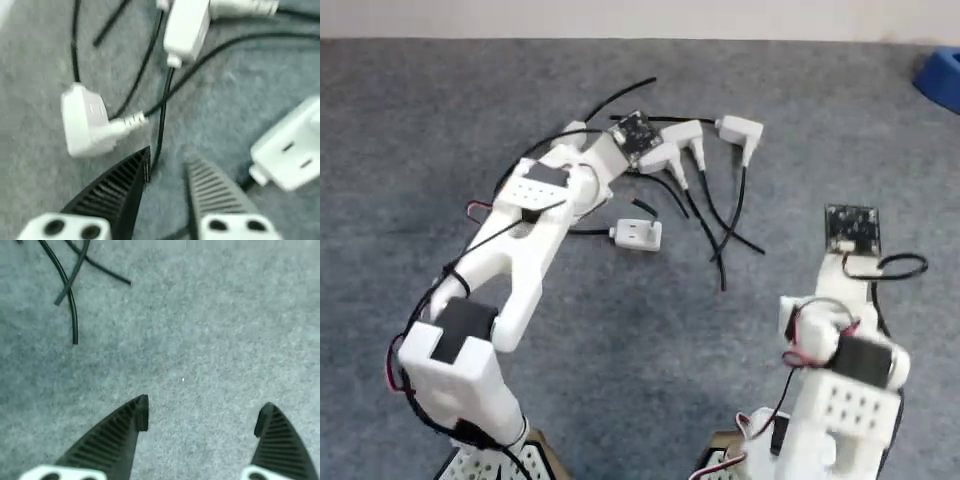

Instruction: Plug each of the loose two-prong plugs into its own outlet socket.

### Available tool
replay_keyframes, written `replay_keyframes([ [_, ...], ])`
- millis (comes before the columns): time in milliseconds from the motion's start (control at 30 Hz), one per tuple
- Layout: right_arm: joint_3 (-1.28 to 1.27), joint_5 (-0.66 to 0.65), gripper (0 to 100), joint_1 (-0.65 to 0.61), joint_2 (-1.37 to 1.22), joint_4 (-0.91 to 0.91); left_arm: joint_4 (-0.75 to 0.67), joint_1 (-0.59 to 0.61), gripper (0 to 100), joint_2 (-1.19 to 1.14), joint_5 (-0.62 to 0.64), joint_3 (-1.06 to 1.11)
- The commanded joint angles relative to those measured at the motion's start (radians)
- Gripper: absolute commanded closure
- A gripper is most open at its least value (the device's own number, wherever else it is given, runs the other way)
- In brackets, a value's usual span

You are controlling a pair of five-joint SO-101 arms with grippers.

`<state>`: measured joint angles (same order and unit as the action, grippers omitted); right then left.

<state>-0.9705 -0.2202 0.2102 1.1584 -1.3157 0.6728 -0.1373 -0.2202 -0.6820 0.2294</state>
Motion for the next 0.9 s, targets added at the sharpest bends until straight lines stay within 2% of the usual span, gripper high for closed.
replay_keyframes([
  [0,-0.007,-0.002,67.0,-0.053,0.208,-0.025,0.233,0.013,85,0.077,-0.006,-0.091],
  [100,-0.058,-0.002,67.0,-0.133,0.357,-0.025,0.261,0.01,86,0.242,0.014,-0.024],
  [267,-0.203,-0.054,67.0,-0.314,0.487,0.022,0.203,0.013,82,0.545,0.269,0.259],
  [400,-0.344,-0.018,67.0,-0.328,0.519,0.099,0.021,0.071,82,0.809,0.387,0.616],
  [500,-0.435,0.035,67.0,-0.292,0.555,0.186,-0.121,0.131,82,1.043,0.399,0.898],
  [567,-0.492,0.078,67.0,-0.271,0.59,0.219,-0.163,0.163,82,1.19,0.399,1.05],
  [667,-0.567,0.123,67.0,-0.268,0.668,0.229,-0.158,0.185,81,1.385,0.399,1.194],
  [867,-0.636,0.127,67.0,-0.266,0.673,0.226,-0.005,0.186,81,1.676,0.399,1.348],
])
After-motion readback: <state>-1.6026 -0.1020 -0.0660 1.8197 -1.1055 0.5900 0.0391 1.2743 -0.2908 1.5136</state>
